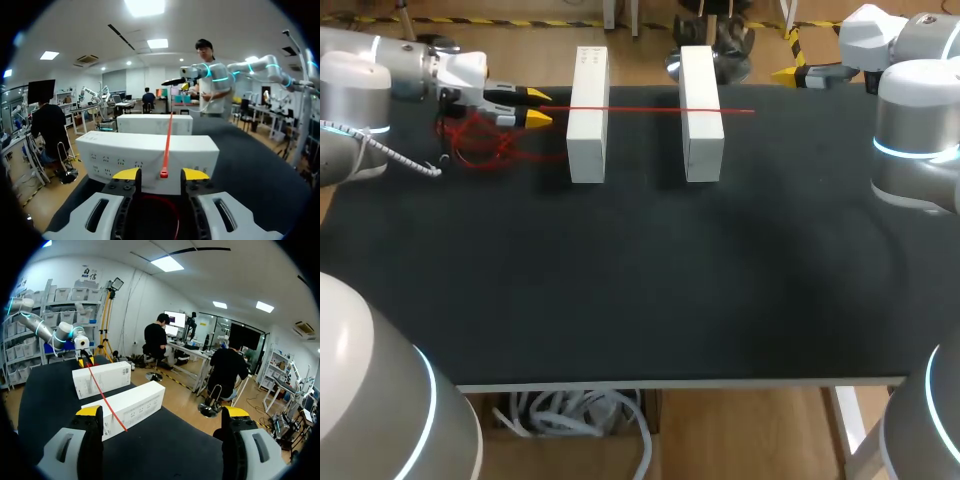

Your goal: Grab the tape and strap the tape.

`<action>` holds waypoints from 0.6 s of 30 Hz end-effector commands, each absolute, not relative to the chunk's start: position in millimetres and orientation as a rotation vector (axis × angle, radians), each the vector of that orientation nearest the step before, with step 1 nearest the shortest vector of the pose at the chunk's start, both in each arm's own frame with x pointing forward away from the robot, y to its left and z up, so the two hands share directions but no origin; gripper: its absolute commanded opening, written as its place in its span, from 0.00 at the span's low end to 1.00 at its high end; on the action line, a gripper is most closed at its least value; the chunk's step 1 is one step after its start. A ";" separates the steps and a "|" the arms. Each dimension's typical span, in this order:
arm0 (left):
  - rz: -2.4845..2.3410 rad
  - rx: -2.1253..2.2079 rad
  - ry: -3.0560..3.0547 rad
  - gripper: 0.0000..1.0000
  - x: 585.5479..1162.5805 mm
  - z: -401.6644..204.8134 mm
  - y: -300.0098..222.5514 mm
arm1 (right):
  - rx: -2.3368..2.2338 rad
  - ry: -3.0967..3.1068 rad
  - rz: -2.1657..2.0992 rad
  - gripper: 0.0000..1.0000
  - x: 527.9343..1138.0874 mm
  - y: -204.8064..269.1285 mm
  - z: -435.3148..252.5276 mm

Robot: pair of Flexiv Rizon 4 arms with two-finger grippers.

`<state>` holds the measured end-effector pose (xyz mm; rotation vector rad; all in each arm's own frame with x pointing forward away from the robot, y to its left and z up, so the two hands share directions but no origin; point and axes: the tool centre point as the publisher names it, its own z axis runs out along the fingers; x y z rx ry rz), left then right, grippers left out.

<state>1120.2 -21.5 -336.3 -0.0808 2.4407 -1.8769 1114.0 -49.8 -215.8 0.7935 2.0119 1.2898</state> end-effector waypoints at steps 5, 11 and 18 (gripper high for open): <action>-1.885 -0.075 2.441 0.35 1120.6 -333.0 -16.8 | 0.793 2.011 1.292 1.00 1114.1 -49.8 -216.4; -1.885 -0.058 2.432 0.38 1121.5 -329.8 -18.2 | 0.793 2.011 1.292 1.00 1114.1 -49.8 -216.4; -1.884 -0.044 2.425 0.32 1122.5 -327.6 -18.6 | 0.793 2.011 1.292 1.00 1114.1 -49.8 -216.4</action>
